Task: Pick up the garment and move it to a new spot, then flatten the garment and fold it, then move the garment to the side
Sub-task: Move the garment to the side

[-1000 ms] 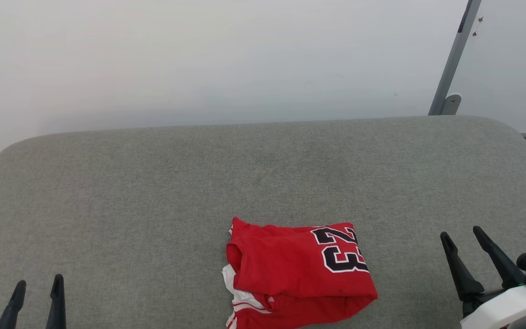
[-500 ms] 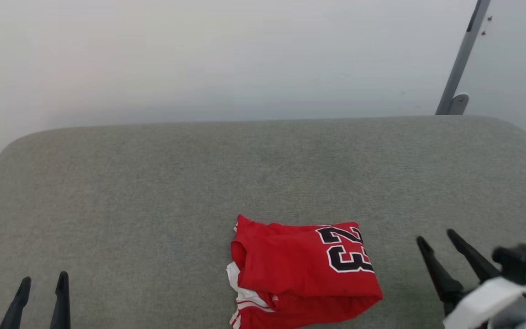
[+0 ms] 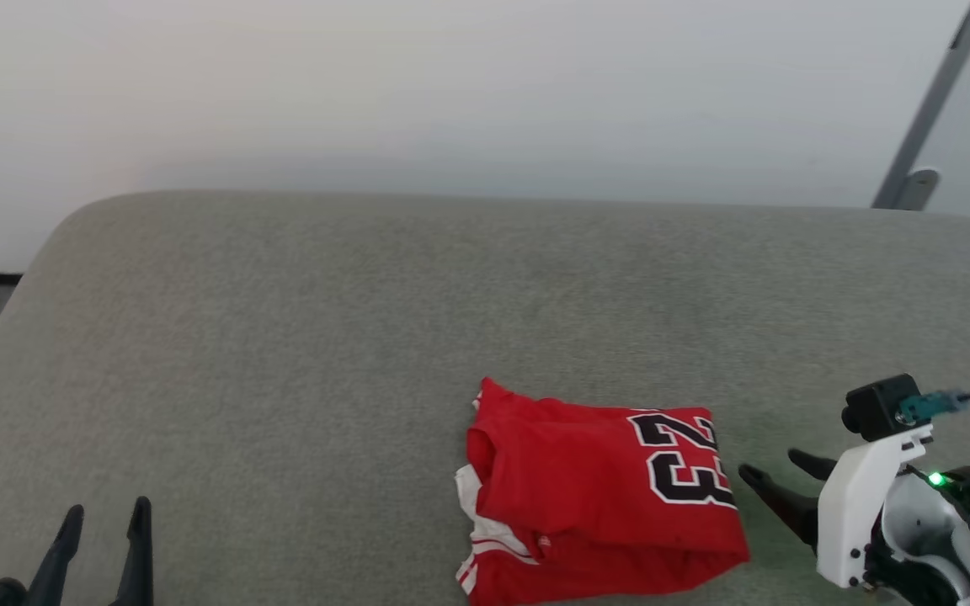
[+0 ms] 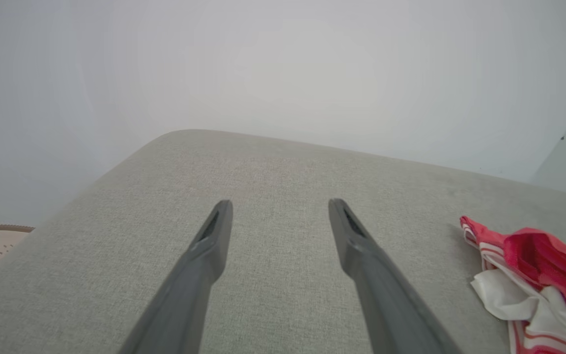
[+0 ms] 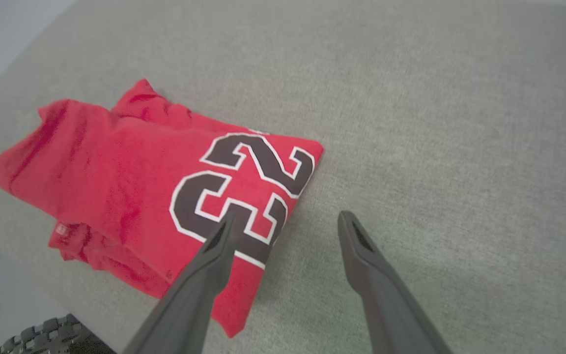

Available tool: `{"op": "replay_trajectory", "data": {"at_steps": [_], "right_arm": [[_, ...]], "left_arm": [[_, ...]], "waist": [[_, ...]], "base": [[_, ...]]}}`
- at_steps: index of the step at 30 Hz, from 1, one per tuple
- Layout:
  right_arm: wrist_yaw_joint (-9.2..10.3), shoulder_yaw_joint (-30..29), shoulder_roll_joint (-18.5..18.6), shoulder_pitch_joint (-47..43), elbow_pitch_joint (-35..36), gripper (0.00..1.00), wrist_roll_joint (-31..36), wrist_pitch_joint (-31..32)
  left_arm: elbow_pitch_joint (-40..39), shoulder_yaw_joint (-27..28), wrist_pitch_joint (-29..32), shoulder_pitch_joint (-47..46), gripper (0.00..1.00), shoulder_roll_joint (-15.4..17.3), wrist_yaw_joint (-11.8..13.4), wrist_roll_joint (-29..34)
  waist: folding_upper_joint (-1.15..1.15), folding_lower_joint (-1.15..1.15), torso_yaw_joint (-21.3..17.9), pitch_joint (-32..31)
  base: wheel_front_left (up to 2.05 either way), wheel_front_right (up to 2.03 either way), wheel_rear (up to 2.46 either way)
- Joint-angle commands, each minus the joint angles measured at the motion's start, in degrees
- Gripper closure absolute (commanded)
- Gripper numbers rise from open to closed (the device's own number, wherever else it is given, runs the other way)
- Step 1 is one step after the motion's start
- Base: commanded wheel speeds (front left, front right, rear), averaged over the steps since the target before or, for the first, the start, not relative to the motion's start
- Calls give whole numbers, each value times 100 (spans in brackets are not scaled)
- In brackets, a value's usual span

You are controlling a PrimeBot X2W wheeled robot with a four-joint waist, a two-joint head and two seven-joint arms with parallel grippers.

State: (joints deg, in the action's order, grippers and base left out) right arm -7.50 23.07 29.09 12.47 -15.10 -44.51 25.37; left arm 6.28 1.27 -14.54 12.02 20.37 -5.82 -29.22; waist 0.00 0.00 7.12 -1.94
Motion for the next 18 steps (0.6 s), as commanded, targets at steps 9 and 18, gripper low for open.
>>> {"op": "replay_trajectory", "data": {"at_steps": [9,18], "right_arm": [[2,-114,-42,541,-310,0,48,1468],[2,26,-389,806,-873,0,162,2490]], "left_arm": [[120,-223,13,-356,0,-35,-61,-54],[306,-417,-4,-637,0,-55,-95,-101]], "waist": [[0,0,477,422],[0,0,754,652]], "base": [[0,0,0],[0,0,0]]}}
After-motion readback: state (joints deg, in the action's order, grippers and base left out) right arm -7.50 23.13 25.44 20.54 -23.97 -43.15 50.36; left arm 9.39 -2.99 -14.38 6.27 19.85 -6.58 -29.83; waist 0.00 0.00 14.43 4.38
